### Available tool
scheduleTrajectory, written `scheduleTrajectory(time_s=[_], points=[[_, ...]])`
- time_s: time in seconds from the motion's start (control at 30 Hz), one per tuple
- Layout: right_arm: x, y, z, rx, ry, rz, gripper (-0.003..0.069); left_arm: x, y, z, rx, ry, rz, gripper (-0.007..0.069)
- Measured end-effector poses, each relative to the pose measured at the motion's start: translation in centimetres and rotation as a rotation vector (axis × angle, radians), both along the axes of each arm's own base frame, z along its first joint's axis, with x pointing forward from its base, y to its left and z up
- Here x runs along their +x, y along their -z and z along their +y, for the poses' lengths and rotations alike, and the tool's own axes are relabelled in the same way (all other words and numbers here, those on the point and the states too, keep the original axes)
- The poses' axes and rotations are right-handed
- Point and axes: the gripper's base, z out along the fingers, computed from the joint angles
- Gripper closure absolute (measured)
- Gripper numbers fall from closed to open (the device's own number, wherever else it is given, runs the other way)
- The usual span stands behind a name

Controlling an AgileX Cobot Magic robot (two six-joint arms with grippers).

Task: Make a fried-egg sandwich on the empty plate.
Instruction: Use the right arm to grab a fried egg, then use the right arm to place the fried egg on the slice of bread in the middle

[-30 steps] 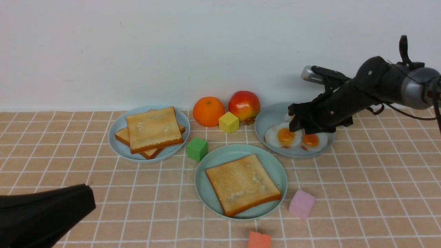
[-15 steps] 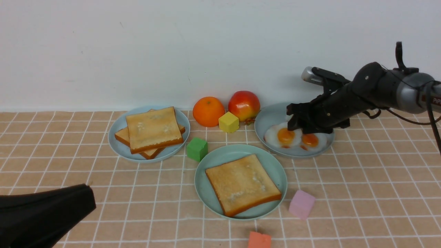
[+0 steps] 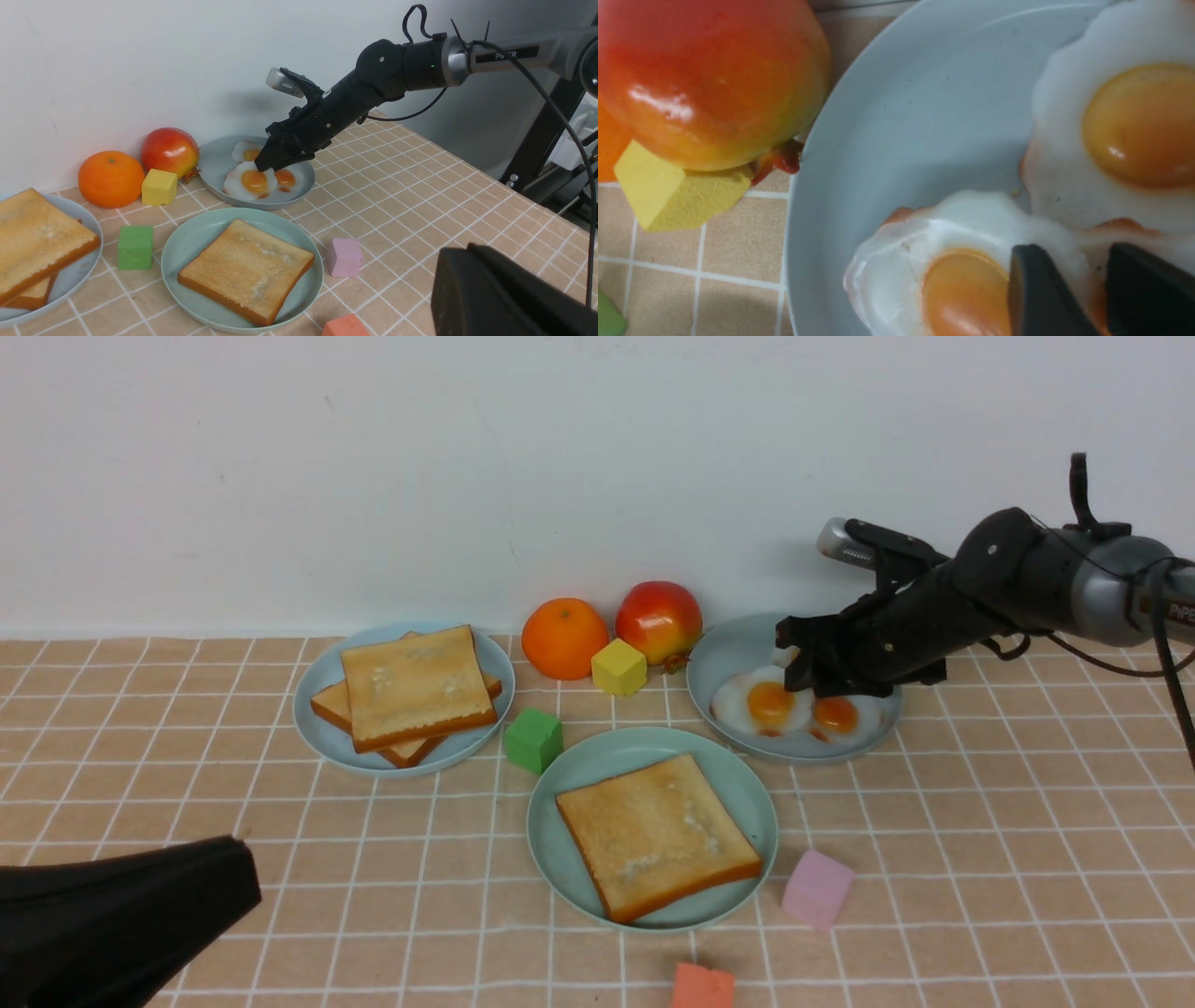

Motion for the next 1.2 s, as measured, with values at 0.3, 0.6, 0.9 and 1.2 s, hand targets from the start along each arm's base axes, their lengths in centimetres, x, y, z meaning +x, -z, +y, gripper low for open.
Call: scheduleTrajectory(time_s=[0.3,0.6,0.9,1.2], points=[[0.0,0.0,0.0,0.005,-0.001,0.004,0.0519,0.0,0.0,0.0,0.0,0.0,0.0,0.0633],[-1.5,-5.3,0.2,0.003,-0.076,-0.045,0.058,0.0,0.0,0.0,0.0,0.0,0.0,0.0626],[-6.4,-12.6,0.7,0.021,-0.201,-0.07,0.058,0.0,0.6,0.1,0.074,-0.004,0.024,0.0623],[-13.5,-8.3,7.0,0.174,-0.354,0.03,0.058,0.1,1.7,0.5,0.231,-0.025,0.05,0.062]])
